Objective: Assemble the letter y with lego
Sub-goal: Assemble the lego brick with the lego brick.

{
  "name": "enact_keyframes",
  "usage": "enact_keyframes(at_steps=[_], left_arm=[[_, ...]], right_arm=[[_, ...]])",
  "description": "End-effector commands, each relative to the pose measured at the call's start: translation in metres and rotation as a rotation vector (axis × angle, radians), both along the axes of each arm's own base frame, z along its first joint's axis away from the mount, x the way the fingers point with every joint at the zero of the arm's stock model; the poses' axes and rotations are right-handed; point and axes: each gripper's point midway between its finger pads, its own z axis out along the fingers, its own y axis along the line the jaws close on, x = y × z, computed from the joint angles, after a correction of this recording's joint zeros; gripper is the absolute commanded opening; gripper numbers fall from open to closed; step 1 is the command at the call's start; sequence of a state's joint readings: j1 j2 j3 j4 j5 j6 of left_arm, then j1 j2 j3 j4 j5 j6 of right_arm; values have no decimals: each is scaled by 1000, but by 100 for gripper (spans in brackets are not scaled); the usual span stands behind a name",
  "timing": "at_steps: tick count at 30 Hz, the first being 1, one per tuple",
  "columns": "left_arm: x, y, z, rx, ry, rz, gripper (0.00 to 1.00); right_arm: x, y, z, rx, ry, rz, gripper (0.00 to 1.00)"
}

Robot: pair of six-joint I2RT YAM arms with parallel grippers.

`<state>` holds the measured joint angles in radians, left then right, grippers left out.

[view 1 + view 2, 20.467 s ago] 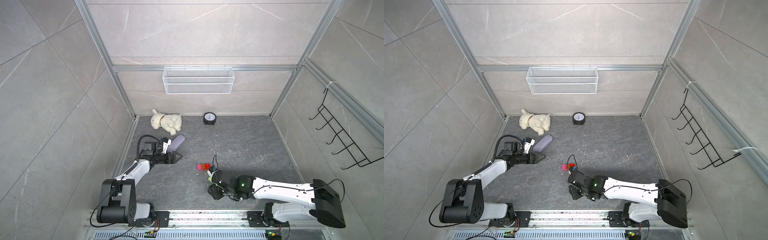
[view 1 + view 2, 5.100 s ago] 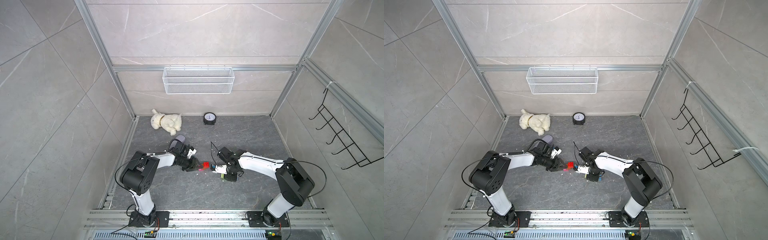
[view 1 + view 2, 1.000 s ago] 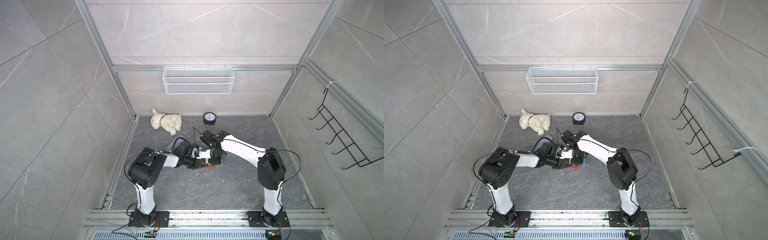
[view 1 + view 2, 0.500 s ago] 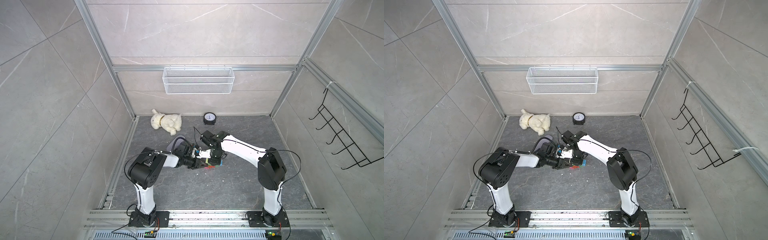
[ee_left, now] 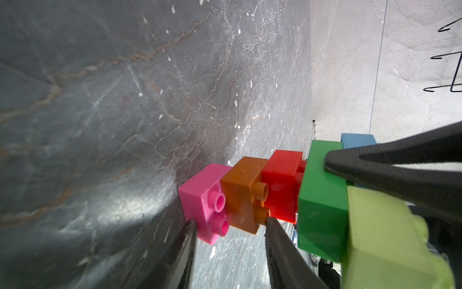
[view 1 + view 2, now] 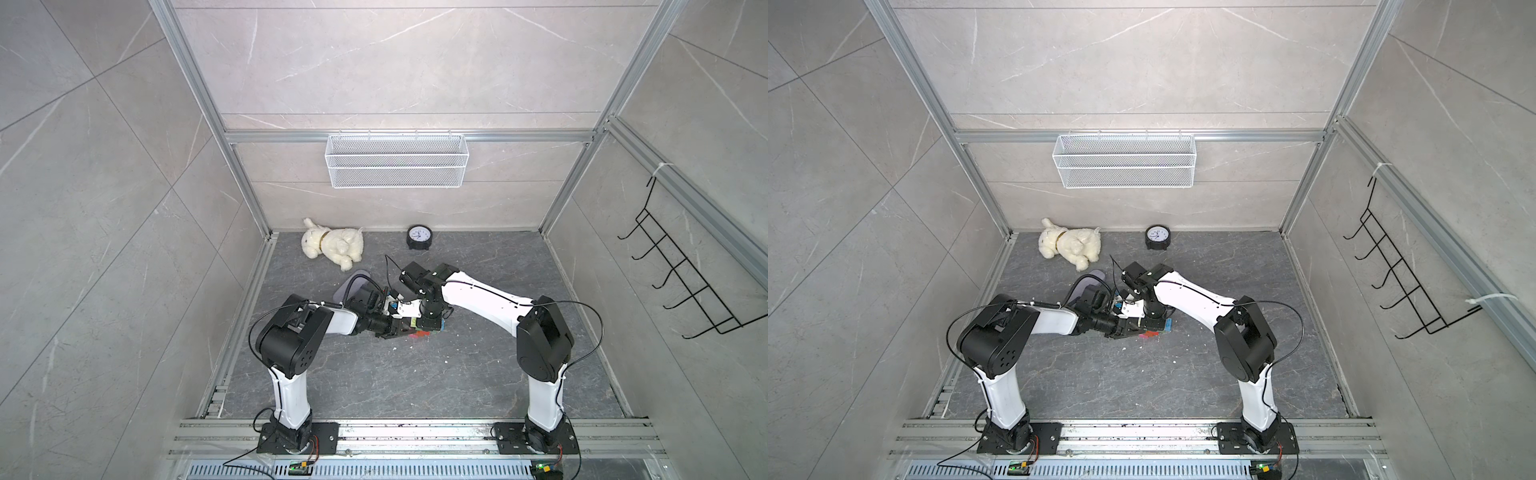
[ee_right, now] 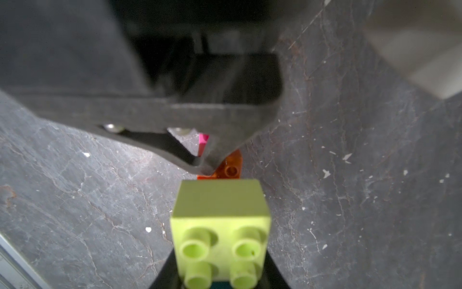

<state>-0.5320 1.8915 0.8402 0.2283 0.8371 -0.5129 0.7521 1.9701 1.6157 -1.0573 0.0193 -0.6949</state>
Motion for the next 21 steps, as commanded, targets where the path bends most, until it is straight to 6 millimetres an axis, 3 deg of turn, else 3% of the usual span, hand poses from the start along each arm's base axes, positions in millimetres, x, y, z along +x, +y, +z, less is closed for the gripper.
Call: enact_keyframes(at_steps=[1, 12, 21], left_arm=[[-26, 40, -73, 288, 154, 85, 46], [-26, 40, -75, 294, 162, 88, 46], [-27, 41, -77, 304, 168, 89, 46]], right_arm=[[-29, -6, -44, -44, 167, -13, 26], [-37, -15, -33, -55, 165, -4, 26], [-37, -3, -27, -11, 151, -35, 26]])
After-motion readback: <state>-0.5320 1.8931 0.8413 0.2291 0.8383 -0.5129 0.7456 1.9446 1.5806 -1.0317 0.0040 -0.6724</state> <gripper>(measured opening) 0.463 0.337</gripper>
